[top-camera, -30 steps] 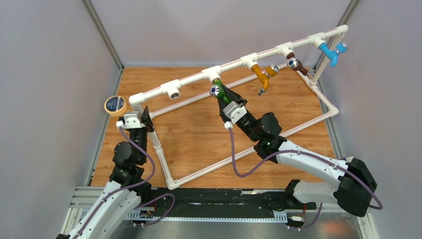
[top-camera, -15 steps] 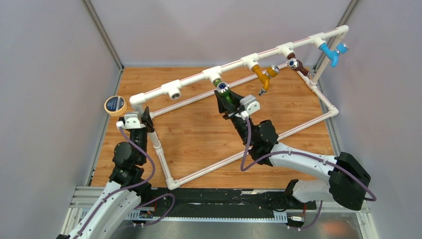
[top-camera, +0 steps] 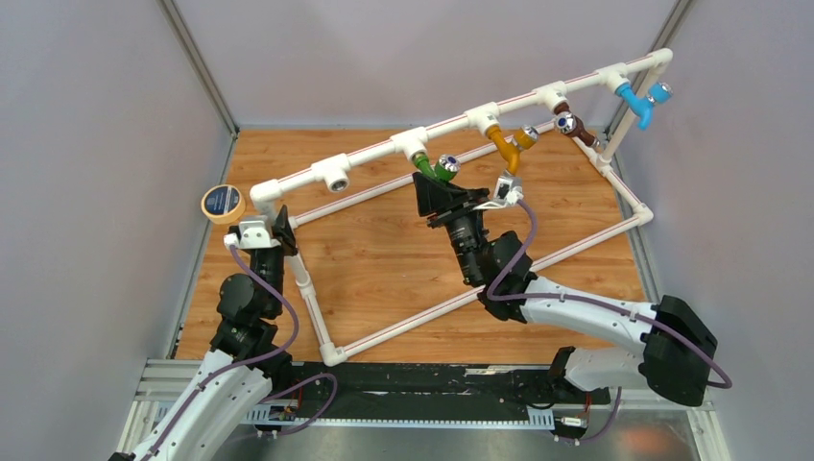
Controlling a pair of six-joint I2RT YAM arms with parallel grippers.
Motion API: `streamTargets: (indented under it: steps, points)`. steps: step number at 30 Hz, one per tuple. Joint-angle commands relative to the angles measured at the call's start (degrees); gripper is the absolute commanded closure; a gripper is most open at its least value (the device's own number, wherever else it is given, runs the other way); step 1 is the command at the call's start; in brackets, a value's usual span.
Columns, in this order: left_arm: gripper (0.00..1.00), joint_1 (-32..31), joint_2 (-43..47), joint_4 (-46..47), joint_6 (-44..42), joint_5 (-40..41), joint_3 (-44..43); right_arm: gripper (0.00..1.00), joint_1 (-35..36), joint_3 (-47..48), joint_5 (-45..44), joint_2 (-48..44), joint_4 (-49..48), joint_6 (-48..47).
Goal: Install the water faucets
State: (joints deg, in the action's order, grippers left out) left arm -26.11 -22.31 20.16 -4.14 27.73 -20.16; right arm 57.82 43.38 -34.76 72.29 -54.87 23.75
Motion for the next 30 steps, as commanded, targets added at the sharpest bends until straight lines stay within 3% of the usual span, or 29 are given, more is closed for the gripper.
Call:
streamTargets:
  steps: [1,7,13,15,18,23,30]
  points:
    - [1.0,-0.08,1.56,-1.35,1.68,1.28,0.56,1.0,-2.98,3.46,-17.09,1.8,26.69,29.29]
    - [1.0,-0.08,1.65,-1.79,1.77,1.37,0.65,1.0,-3.07,9.61,-18.15,1.36,43.77,49.0]
    - [1.0,0.0,1.65,-1.79,1.94,1.19,0.65,1.0,-2.28,12.0,-17.88,0.92,50.65,60.97]
    - [1.0,0.0,1.74,-1.79,1.94,1.28,0.65,0.98,-2.01,11.82,-19.11,0.31,50.57,60.81]
    - [1.0,-0.08,1.91,-1.88,1.77,1.37,0.65,0.87,-1.75,11.04,-20.34,-0.92,50.39,59.49]
    - [1.0,-0.08,1.83,-1.88,1.77,1.45,0.56,0.61,-1.57,5.24,-20.08,-5.05,39.34,51.25]
    - [1.0,-0.08,1.65,-1.97,1.68,1.19,0.56,0.41,-1.48,-0.04,-16.05,-9.18,24.83,37.87]
